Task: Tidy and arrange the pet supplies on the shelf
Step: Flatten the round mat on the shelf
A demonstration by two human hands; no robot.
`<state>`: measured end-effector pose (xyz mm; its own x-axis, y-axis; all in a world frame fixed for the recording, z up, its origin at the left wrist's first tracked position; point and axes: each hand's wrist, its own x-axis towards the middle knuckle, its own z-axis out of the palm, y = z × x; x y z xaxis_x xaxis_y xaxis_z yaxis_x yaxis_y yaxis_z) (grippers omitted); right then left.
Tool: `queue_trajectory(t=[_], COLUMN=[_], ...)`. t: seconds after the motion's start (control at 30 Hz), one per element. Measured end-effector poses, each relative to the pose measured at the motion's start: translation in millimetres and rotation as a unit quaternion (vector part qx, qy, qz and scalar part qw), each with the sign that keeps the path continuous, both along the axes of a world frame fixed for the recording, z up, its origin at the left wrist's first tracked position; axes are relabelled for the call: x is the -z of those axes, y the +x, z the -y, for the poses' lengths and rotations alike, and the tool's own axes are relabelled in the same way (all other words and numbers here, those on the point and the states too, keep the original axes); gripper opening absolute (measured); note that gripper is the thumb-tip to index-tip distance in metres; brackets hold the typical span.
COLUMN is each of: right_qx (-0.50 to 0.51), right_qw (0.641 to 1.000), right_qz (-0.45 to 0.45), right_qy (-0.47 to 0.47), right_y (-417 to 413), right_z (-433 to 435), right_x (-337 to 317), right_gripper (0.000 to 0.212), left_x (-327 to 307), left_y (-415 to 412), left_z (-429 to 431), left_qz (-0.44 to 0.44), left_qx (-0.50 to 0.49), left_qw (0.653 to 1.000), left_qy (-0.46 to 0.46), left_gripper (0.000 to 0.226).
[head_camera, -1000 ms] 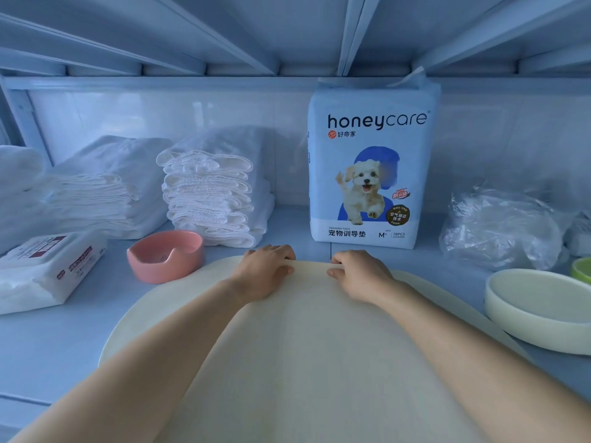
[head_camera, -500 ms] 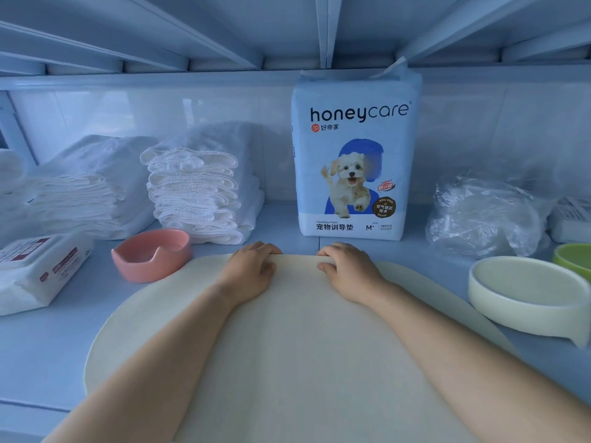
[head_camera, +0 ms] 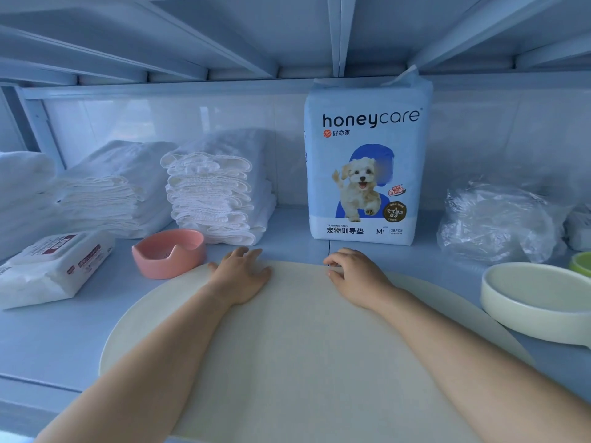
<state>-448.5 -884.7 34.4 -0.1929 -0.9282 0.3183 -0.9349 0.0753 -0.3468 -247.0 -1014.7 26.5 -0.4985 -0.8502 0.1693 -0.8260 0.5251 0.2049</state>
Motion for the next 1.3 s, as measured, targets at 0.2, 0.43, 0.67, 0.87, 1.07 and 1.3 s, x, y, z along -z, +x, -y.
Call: queue_trajectory(t=[0.2, 0.43, 0.67, 0.87, 1.07, 1.3], right_qx=[0.0, -0.005, -0.004, -0.004, 0.042, 0.073], right_qw=[1.0, 0.999, 0.999, 1.0, 0.998, 0.994], right_qz=[0.026, 0.036, 0.039, 0.022, -0.055, -0.047], right_qy=[-0.015, -0.004, -0.005, -0.011, -0.003, 0.069], right_y=[-2.4, -1.5, -0.9, 2.7, 12.0, 24.0], right_z=[-3.4, -9.2, -12.4, -15.8, -25.5, -67.5], right_x=[4.2, 4.2, 3.9, 1.4, -6.6, -8.9], right_gripper=[0.022, 0.024, 0.026, 0.028, 0.022, 0.027], left_x=[-3.7, -2.6, -2.6, 0.8, -6.8, -3.9], left_y=[16.5, 29.8, 33.2, 32.2, 3.8, -20.3], left_z=[9.7, 13.1, 15.5, 10.3, -31.7, -63.7], left_qz=[-0.023, -0.015, -0.046, -0.073, -0.141, -0.051], left_qx=[-0.004, -0.016, -0.041, -0.031, 0.199, 0.28], left_qw=[1.0, 1.0, 0.997, 0.994, 0.969, 0.958], left_qy=[-0.008, 0.01, -0.034, -0.079, -0.05, 0.039], left_gripper=[0.068, 0.062, 0.037, 0.042, 0.031, 0.035])
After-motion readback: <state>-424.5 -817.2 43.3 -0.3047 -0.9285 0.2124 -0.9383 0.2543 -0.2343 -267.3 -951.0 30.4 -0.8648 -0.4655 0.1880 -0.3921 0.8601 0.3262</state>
